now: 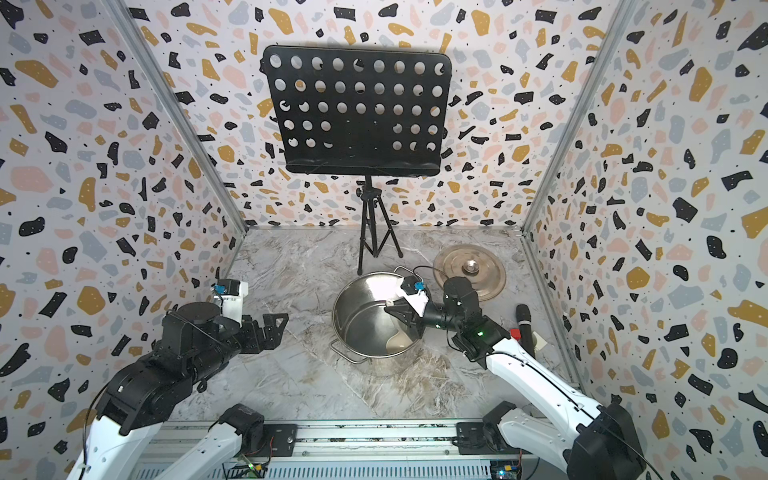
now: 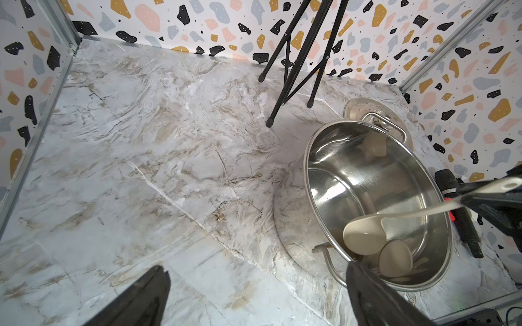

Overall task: Stir the soup with a spoon
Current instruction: Stir the soup in the pan with a stick.

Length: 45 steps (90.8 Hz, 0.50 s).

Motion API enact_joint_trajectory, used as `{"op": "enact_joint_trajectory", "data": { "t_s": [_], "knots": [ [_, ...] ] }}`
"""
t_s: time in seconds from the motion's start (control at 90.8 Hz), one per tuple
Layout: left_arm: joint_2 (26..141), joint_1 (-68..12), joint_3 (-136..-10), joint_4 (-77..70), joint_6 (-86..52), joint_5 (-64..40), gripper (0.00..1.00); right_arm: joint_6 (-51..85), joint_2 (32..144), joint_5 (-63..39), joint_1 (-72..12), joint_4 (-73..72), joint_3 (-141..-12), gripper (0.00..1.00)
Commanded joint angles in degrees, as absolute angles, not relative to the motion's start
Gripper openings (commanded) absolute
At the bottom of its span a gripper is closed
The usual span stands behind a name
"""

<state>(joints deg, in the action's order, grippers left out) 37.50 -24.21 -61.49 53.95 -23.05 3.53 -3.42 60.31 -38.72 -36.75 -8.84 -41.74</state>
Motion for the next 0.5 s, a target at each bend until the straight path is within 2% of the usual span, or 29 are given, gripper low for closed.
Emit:
{"op": "enact_joint_trajectory", "data": {
  "t_s": [0.0, 0.209, 0.485],
  "knots": [
    [37.90, -24.24, -61.13, 50.98, -21.98, 2.57, 1.00, -0.45, 60.94, -39.96, -40.89, -12.05, -42.97, 0.00],
    [37.20, -24.25, -60.91, 52.41, -22.27, 3.30, 0.99, 1.55, 68.36, -39.33, -46.16, -21.97, -45.41, 0.00],
    [35.89, -24.24, -62.40, 56.05, -22.93, 5.51, 1.00, -4.19, 79.88, -35.11, -46.83, -32.76, -50.03, 0.00]
  ]
}}
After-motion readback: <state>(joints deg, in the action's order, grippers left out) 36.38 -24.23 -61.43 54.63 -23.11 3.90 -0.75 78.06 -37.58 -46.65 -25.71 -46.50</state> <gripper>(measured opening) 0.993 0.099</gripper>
